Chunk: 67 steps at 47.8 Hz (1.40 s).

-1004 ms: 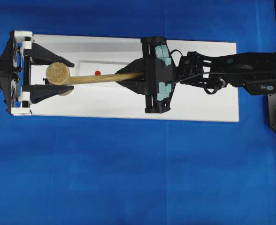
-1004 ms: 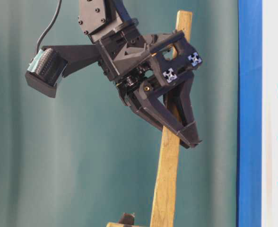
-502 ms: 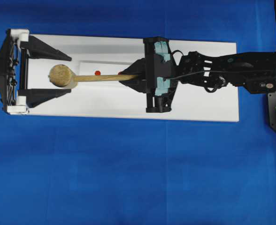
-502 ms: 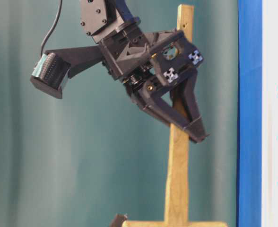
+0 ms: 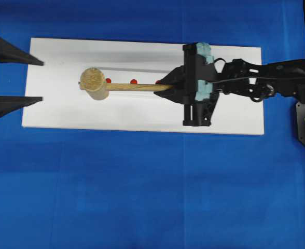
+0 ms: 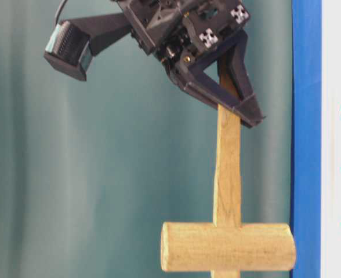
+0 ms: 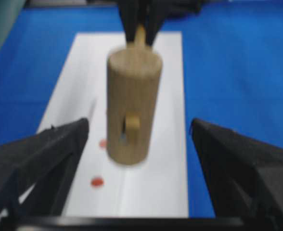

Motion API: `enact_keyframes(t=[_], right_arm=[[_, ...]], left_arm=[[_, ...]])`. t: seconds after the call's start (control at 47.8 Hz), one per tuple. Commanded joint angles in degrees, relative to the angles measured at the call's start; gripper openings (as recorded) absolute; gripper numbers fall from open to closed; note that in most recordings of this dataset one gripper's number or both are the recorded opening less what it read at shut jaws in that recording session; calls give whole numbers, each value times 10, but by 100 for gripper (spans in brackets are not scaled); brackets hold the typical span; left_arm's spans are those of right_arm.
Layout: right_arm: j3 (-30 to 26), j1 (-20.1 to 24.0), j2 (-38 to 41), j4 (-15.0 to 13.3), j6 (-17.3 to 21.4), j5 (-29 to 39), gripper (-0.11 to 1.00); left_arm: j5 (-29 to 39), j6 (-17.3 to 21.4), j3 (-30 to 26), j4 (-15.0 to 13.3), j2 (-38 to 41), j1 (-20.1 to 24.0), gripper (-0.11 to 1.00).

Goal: Hit the mark with a hammer.
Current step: 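Swing the mallet head over the red dots with the right gripper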

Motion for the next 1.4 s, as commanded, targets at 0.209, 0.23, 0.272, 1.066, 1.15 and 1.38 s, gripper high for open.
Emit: enact_keyframes(t=[0.209, 0.23, 0.272, 1.066, 1.15, 1.38], right_arm=[[7, 1, -32, 12, 2, 0, 2], [7, 1, -31, 12, 3, 0, 2], [7, 1, -31, 12, 2, -2, 2], [-5, -49, -18, 12, 2, -33, 2], [-6, -49, -18, 12, 2, -33, 2], [-11, -44, 17, 22, 2, -31, 2]], left_arm=[[95, 5, 23, 0, -117, 1, 83], [95, 5, 24, 0, -120, 1, 83], [96, 5, 25, 0, -123, 1, 83], [95, 4, 33, 0, -117, -3, 83], [95, 4, 33, 0, -117, -3, 83], [95, 4, 33, 0, -117, -3, 83]])
